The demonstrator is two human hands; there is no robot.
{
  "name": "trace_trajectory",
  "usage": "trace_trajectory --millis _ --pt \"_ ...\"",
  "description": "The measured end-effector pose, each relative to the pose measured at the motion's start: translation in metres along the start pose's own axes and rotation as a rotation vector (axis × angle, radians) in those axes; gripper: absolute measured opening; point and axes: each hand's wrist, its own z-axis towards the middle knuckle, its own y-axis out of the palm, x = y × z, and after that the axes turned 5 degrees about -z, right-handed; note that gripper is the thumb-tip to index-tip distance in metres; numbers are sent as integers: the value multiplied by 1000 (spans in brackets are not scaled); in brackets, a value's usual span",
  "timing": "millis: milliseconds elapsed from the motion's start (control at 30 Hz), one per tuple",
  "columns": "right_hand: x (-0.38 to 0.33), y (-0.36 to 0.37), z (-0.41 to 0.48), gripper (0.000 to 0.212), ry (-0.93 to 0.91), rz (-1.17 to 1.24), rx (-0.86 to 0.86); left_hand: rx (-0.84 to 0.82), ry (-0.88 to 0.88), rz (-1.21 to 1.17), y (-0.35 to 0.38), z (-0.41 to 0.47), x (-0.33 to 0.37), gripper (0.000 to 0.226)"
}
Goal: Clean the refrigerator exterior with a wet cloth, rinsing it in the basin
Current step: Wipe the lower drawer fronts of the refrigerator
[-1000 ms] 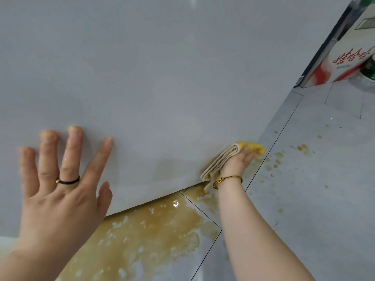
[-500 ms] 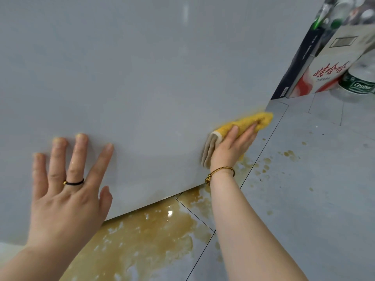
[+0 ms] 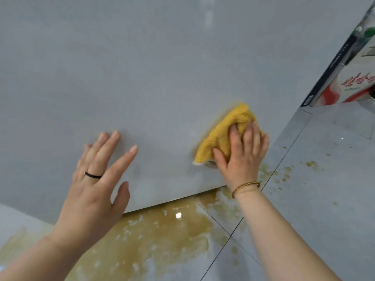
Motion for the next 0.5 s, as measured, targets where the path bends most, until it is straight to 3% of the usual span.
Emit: trace_trajectory --millis 133,200,267,400,500 --pt "-8 -5 10 70 500 314 -54 198 -73 -34 -23 -13 -14 46" --pt "-32 -6 16 68 615 389 -24 253 -163 4 -33 -24 -24 56" --pt "-53 -5 18 64 561 391 11 270 -327 -24 -43 -36 -40 67" --pt "-75 -8 19 61 254 335 70 367 -770 -142 -63 -58 -76 78" --pt "-72 -11 26 54 50 184 93 471 -942 -258 -77 -54 -78 71"
